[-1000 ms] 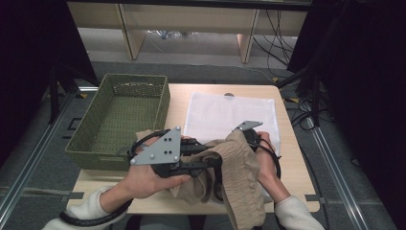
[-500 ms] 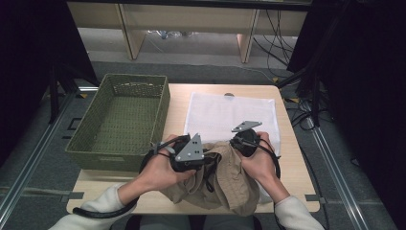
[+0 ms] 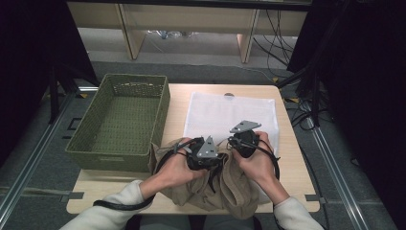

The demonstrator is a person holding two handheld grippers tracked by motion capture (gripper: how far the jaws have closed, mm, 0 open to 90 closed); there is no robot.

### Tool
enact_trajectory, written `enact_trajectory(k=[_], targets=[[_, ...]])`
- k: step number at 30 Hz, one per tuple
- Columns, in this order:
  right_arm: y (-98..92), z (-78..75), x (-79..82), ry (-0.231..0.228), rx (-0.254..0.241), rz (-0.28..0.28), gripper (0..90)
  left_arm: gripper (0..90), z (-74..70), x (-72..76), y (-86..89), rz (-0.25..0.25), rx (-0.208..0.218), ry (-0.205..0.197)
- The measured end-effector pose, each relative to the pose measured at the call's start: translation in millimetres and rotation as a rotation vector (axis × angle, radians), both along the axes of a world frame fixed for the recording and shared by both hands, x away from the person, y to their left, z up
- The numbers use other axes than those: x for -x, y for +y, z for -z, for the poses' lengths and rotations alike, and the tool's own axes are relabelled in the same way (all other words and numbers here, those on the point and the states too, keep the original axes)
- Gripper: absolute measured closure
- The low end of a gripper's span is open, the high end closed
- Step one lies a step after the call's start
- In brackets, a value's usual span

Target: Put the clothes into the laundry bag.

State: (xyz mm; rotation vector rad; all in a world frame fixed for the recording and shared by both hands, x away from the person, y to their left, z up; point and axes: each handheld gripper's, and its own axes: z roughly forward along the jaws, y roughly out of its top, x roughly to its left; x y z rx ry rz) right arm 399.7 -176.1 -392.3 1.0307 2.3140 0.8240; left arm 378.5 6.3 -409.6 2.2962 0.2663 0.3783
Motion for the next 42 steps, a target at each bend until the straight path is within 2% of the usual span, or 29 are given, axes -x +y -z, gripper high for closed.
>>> enact_trajectory(k=[1, 3, 5, 6, 8, 11, 12, 14, 16, 17, 18, 19, 20, 22, 24, 30, 31, 33, 34, 35, 37, 39, 40, 42], targets=[[1.0, 0.2, 1.0, -0.001, 0.000, 0.007, 89.9, 75.1, -0.4, -0.1, -0.4, 0.006, -0.005, -0.010], [1.6, 0.1, 1.8, -0.001, -0.003, 0.008, 90.0, 75.1, 0.1, 1.2, -1.4, -0.004, -0.012, 0.003], [0.9, -0.6, 0.1, -0.024, 0.017, -0.023, 90.0, 75.1, 1.9, 0.7, -2.9, -0.016, -0.013, 0.007], [2.2, -1.0, 1.7, -0.018, 0.009, -0.012, 90.0, 75.1, 3.0, -0.1, -3.5, -0.019, -0.015, 0.012], [3.1, -2.1, 1.7, -0.026, 0.010, -0.032, 90.0, 75.0, 4.9, -2.9, -4.9, -0.033, -0.017, 0.017], [5.1, -4.8, 3.9, -0.031, 0.008, -0.044, 90.0, 74.8, 8.7, -7.0, -7.1, -0.076, -0.019, 0.043], [6.0, -6.0, 5.8, -0.038, 0.012, -0.026, 90.0, 74.8, 10.5, -9.5, -7.8, -0.092, -0.021, 0.049], [6.7, -7.1, 6.5, -0.037, 0.017, -0.046, 90.0, 74.5, 14.3, -14.4, -8.8, -0.119, -0.035, 0.064], [7.7, -7.7, 7.6, -0.038, 0.011, -0.032, 90.0, 74.0, 19.2, -18.9, -10.8, -0.152, -0.033, 0.074], [8.6, -7.6, 8.1, -0.038, 0.002, -0.024, 90.0, 73.7, 22.6, -20.3, -12.8, -0.181, -0.012, 0.080], [8.3, -7.7, 8.2, -0.038, 0.005, -0.032, 90.0, 73.5, 24.5, -23.1, -13.0, -0.185, -0.033, 0.081], [8.4, -8.0, 8.6, -0.037, 0.005, -0.033, 90.0, 73.3, 28.3, -24.3, -15.3, -0.209, -0.017, 0.091], [8.5, -8.4, 8.6, -0.038, 0.009, -0.034, 90.0, 73.1, 31.3, -25.7, -16.6, -0.222, -0.019, 0.096], [9.9, -8.4, 8.9, -0.047, 0.000, -0.030, 90.0, 72.6, 37.0, -28.5, -19.2, -0.240, -0.021, 0.110], [10.7, -8.7, 9.9, -0.035, -0.002, -0.028, 90.0, 72.0, 42.2, -30.5, -21.6, -0.261, -0.022, 0.111], [10.7, -9.7, 10.4, -0.033, -0.007, -0.035, 90.0, 70.2, 50.3, -38.7, -22.7, -0.281, -0.034, 0.132], [11.5, -9.1, 10.9, -0.028, -0.018, -0.023, 90.0, 70.0, 52.0, -38.7, -23.1, -0.311, -0.021, 0.143], [12.4, -7.9, 10.7, -0.019, -0.015, -0.025, 90.0, 69.5, 55.6, -43.1, -22.8, -0.305, -0.018, 0.165], [13.7, -6.7, 10.9, -0.019, -0.017, -0.020, 90.0, 69.0, 56.7, -43.9, -22.0, -0.302, -0.042, 0.149], [14.8, -6.1, 11.4, -0.011, -0.018, -0.015, 90.0, 68.5, 57.2, -45.0, -21.4, -0.296, -0.057, 0.151], [16.3, -5.2, 11.9, 0.003, -0.017, -0.011, 90.0, 66.7, 56.0, -45.4, -20.6, -0.263, -0.087, 0.175], [14.3, -3.9, 9.8, -0.006, -0.007, -0.021, 90.0, 63.1, 55.9, -43.2, -19.3, -0.264, -0.069, 0.163], [12.9, -2.7, 8.8, -0.014, -0.010, -0.016, 90.0, 60.4, 54.1, -43.4, -17.3, -0.240, -0.069, 0.169], [9.8, -2.5, 7.8, -0.007, -0.008, -0.010, 90.0, 53.3, 54.5, -38.8, -16.8, -0.251, 0.014, 0.134]])
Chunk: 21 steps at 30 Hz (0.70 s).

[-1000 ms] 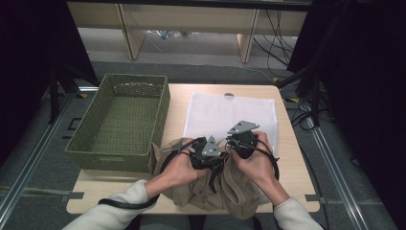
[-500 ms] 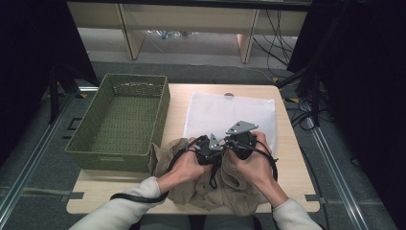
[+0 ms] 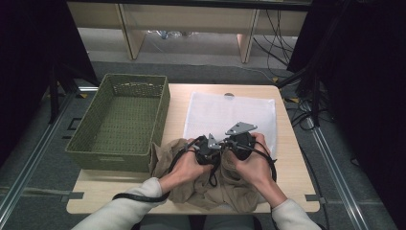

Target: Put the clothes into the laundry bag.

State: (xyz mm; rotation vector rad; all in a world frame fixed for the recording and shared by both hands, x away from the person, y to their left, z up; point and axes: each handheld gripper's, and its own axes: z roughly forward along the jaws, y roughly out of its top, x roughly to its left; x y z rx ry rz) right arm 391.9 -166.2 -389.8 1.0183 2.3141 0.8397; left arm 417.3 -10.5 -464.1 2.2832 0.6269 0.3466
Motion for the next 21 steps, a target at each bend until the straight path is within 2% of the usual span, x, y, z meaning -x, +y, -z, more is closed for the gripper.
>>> enact_trajectory(k=[1, 3, 4, 5, 9, 10, 11, 12, 13, 14, 15, 17, 18, 19, 21], targets=[[0.4, 0.8, 0.0, 0.001, -0.018, 0.023, 90.0, 50.2, -3.2, 0.9, 2.8, 0.020, -0.004, -0.009], [-2.2, 0.4, -2.0, 0.000, -0.002, 0.009, 90.0, 44.3, -10.3, 4.2, 7.8, 0.044, 0.001, -0.037], [-2.6, 0.8, -2.8, -0.001, -0.003, 0.006, 90.0, 41.5, -13.6, 7.4, 9.3, 0.040, 0.028, -0.040], [-2.9, 0.9, -3.5, 0.001, -0.002, 0.007, 90.0, 38.9, -18.8, 9.0, 12.8, 0.062, 0.017, -0.052], [-4.4, 2.2, -4.6, 0.012, -0.005, 0.028, 90.0, 36.1, -38.8, 24.1, 21.3, 0.083, 0.079, -0.096], [-4.6, 2.8, -5.0, 0.013, -0.005, 0.025, 89.9, 36.6, -44.3, 28.4, 22.1, 0.108, 0.087, -0.123], [-5.6, 2.7, -6.3, 0.009, 0.006, 0.013, 90.0, 37.8, -48.0, 35.9, 21.7, 0.117, 0.092, -0.114], [-6.2, 3.0, -7.4, 0.000, 0.014, 0.005, 89.9, 37.9, -50.8, 43.9, 19.2, 0.155, 0.103, -0.110], [-5.9, 3.6, -7.3, 0.010, 0.009, 0.008, 90.0, 37.6, -47.8, 74.9, 10.0, -0.070, 0.208, 0.079], [-6.0, 3.8, -7.6, 0.010, 0.010, 0.008, 89.9, 36.8, -49.3, 71.4, 9.3, 0.119, 0.159, -0.008], [-6.6, 3.9, -8.9, 0.001, 0.019, -0.004, 89.9, 35.8, -51.3, 68.4, 7.3, 0.264, 0.104, -0.101], [-6.4, 3.9, -7.9, 0.019, 0.008, 0.018, 89.9, 34.4, -46.2, 81.2, -2.1, 0.320, 0.106, -0.071], [-7.4, 4.4, -9.3, 0.001, 0.015, 0.006, 89.9, 33.7, -42.3, 85.7, -7.1, 0.353, 0.095, -0.070], [-7.6, 4.6, -9.7, 0.009, 0.012, 0.004, 89.9, 32.4, -38.1, 89.4, -12.0, 0.375, 0.085, -0.069], [-6.5, 4.9, -8.1, 0.020, -0.002, 0.036, 89.9, 31.1, -32.1, 92.4, -20.0, 0.411, 0.059, -0.072]])
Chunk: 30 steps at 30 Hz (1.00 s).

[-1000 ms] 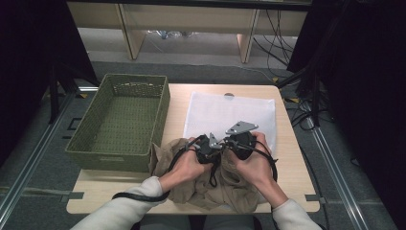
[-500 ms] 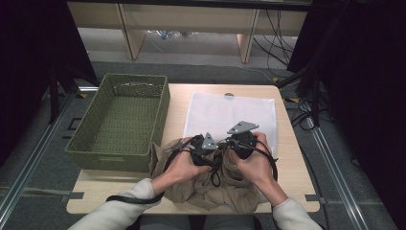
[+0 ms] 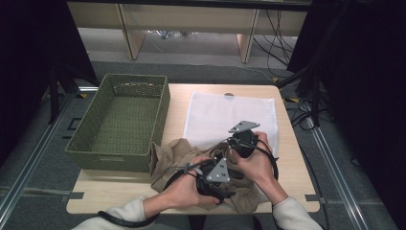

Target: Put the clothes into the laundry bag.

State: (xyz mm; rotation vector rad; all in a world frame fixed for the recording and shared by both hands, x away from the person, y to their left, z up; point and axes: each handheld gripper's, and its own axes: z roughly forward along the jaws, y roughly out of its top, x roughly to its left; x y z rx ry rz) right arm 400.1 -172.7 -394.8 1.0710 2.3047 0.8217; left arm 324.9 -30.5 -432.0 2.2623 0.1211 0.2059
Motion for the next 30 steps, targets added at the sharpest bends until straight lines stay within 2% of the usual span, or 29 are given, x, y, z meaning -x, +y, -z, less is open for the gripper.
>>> enact_trajectory(k=[1, 4, 8, 9, 10, 12, 14, 15, 17, 18, 19, 20, 21, 24, 27, 28, 30], targets=[[-0.5, 0.2, -0.3, -0.003, 0.006, -0.007, 90.0, 30.7, 1.0, 0.2, -3.2, -0.002, 0.009, -0.009], [-2.9, 0.0, -1.8, 0.009, -0.002, -0.007, 90.0, 30.8, -0.2, -3.0, -9.7, -0.033, 0.039, -0.073], [-5.4, 0.4, -3.3, 0.026, -0.016, 0.006, 89.9, 33.2, 2.1, -6.5, -17.4, -0.036, 0.045, -0.095], [-5.8, 1.2, -3.9, 0.020, -0.017, 0.005, 89.9, 36.3, 3.7, -7.9, -19.2, -0.037, 0.026, -0.113], [-6.0, 1.2, -4.1, 0.022, -0.018, 0.006, 89.9, 41.2, 6.6, -7.6, -21.6, -0.054, 0.018, -0.110], [-6.5, 1.1, -4.1, 0.023, -0.018, 0.006, 89.9, 51.0, 11.2, -8.5, -24.3, -0.047, -0.004, -0.098], [-6.6, 0.2, -3.6, 0.035, -0.023, 0.009, 89.9, 57.0, 15.8, -9.5, -26.1, -0.061, -0.053, -0.086], [-6.6, 0.1, -3.7, 0.036, -0.023, 0.008, 89.9, 62.0, 18.2, -9.7, -27.0, -0.074, -0.056, -0.073], [-6.3, 0.6, -3.9, 0.031, -0.018, 0.004, 90.0, 72.1, 19.3, -13.0, -27.0, -0.092, -0.082, -0.083], [-6.2, 0.4, -3.7, 0.033, -0.019, 0.003, 89.9, 77.0, 20.3, -14.0, -27.7, -0.104, -0.068, -0.071], [-6.1, 0.2, -3.4, 0.034, -0.019, 0.004, 90.0, 82.9, 19.1, -16.7, -26.6, -0.108, -0.082, -0.079], [-6.4, -0.2, -3.1, 0.035, -0.017, 0.000, 90.0, 85.0, 18.8, -17.6, -26.3, -0.121, -0.080, -0.070], [-6.7, -0.4, -3.0, 0.034, -0.016, -0.003, 90.0, 85.5, 16.3, -20.9, -24.1, -0.121, -0.116, -0.090], [-7.7, -2.7, -2.4, 0.037, -0.024, 0.002, 90.0, 86.0, 11.8, -27.4, -17.6, -0.153, -0.132, -0.130], [-6.7, -7.4, 0.1, 0.028, -0.046, -0.002, 90.0, 86.1, 6.8, -37.0, -7.7, -0.214, -0.119, -0.121], [-6.7, -9.5, 0.8, 0.011, -0.041, -0.015, 90.0, 86.1, 4.6, -40.9, -4.3, -0.237, -0.118, -0.133], [-6.4, -14.9, 3.0, 0.018, -0.063, -0.006, 90.0, 86.1, 1.5, -49.2, 1.6, -0.259, -0.115, -0.130]])
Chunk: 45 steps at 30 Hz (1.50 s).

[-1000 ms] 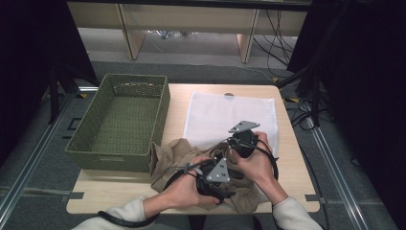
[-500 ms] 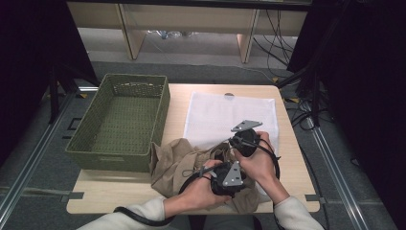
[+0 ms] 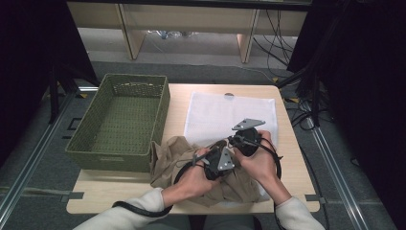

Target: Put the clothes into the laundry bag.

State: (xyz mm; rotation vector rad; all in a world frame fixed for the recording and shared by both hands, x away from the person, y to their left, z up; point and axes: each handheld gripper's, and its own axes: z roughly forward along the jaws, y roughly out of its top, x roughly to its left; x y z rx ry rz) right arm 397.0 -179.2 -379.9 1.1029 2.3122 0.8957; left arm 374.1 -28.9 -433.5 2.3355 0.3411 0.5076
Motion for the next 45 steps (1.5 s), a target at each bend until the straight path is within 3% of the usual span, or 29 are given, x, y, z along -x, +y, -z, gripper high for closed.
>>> enact_trajectory(k=[1, 3, 5, 7, 9, 10, 11, 13, 16, 18, 21, 24, 25, 28, 30, 31, 32, 34, 35, 37, 38, 40, 41, 44, 45], targets=[[-1.3, -2.2, -0.7, -0.024, 0.003, -0.019, 90.0, 86.1, -1.5, -2.6, 3.1, -0.045, 0.016, -0.006], [-0.7, -6.9, 2.8, -0.018, -0.023, 0.003, 90.0, 86.1, -3.8, -10.0, 8.6, -0.083, 0.042, 0.010], [-1.7, -10.1, 3.4, -0.044, -0.032, 0.005, 90.0, 86.0, -2.9, -16.4, 12.6, -0.124, 0.054, 0.015], [-2.9, -12.7, 3.4, -0.058, -0.028, -0.016, 90.0, 86.0, 1.4, -20.7, 13.7, -0.146, 0.063, 0.034], [-1.5, -12.6, 5.6, -0.042, -0.034, -0.007, 90.0, 85.8, 7.3, -23.1, 12.1, -0.160, 0.058, 0.039], [-1.0, -12.5, 5.8, -0.031, -0.035, -0.005, 90.0, 85.6, 10.3, -23.9, 10.6, -0.160, 0.053, 0.042], [-2.3, -11.3, 3.9, -0.057, -0.018, -0.021, 90.0, 85.4, 13.6, -25.5, 9.1, -0.162, 0.045, 0.041], [-0.2, -9.6, 5.1, -0.022, -0.031, -0.007, 90.0, 84.7, 19.2, -28.5, 6.2, -0.167, 0.042, 0.046], [2.2, -3.7, 5.5, -0.012, -0.018, -0.013, 90.0, 78.6, 22.4, -32.2, 4.9, -0.157, 0.045, 0.041], [4.7, 1.1, 5.3, -0.007, -0.012, -0.015, 90.0, 71.0, 22.0, -33.1, 5.2, -0.078, 0.049, 0.054], [5.2, 1.7, 5.0, 0.011, -0.019, -0.028, 90.0, 59.2, 18.9, -27.8, 10.9, -0.021, 0.085, 0.061], [3.9, 1.9, 4.8, 0.009, -0.012, -0.030, 90.0, 52.4, 5.1, -21.5, 25.5, -0.041, 0.151, 0.059], [3.6, 2.3, 4.1, 0.005, -0.014, -0.031, 90.0, 50.8, -0.3, -18.7, 31.2, -0.058, 0.192, 0.066], [4.2, 3.1, 4.0, -0.002, -0.007, -0.024, 90.0, 47.9, -18.1, -12.8, 50.7, -0.087, 0.239, 0.058], [4.9, 3.7, 3.8, -0.005, 0.000, -0.029, 89.9, 44.5, -26.3, -11.0, 62.6, -0.125, 0.228, 0.013], [6.6, 3.0, 5.3, 0.012, -0.012, -0.007, 90.0, 42.5, -27.3, -11.4, 67.5, -0.161, 0.212, 0.005], [5.9, 3.1, 3.8, 0.000, -0.003, -0.024, 89.9, 40.6, -26.6, -13.2, 72.1, -0.175, 0.183, -0.005], [6.3, 2.8, 3.9, 0.003, -0.004, -0.022, 90.0, 38.1, -19.6, -18.4, 79.2, -0.214, 0.157, 0.018], [6.7, 2.6, 4.2, 0.001, -0.006, -0.017, 89.9, 38.2, -14.0, -21.1, 81.1, -0.225, 0.167, 0.047], [6.8, 2.4, 4.6, -0.001, -0.005, -0.022, 90.0, 38.2, -5.5, -24.8, 83.8, -0.236, 0.161, 0.106], [7.3, 2.1, 5.0, 0.007, -0.010, -0.017, 90.0, 38.2, -2.1, -25.9, 83.5, -0.233, 0.169, 0.116], [7.2, 3.1, 4.2, 0.000, -0.005, -0.022, 90.0, 37.2, 1.4, -27.6, 81.8, -0.235, 0.140, 0.142], [7.1, 3.7, 4.0, 0.003, -0.005, -0.025, 89.9, 36.1, 3.1, -29.5, 81.0, -0.233, 0.121, 0.149], [7.2, 4.2, 3.9, 0.006, -0.006, -0.025, 89.9, 38.5, 9.1, -35.2, 77.4, -0.237, 0.064, 0.108], [7.1, 3.3, 4.5, 0.014, -0.012, -0.019, 89.9, 37.8, 11.2, -36.9, 76.0, -0.239, 0.065, 0.121]])
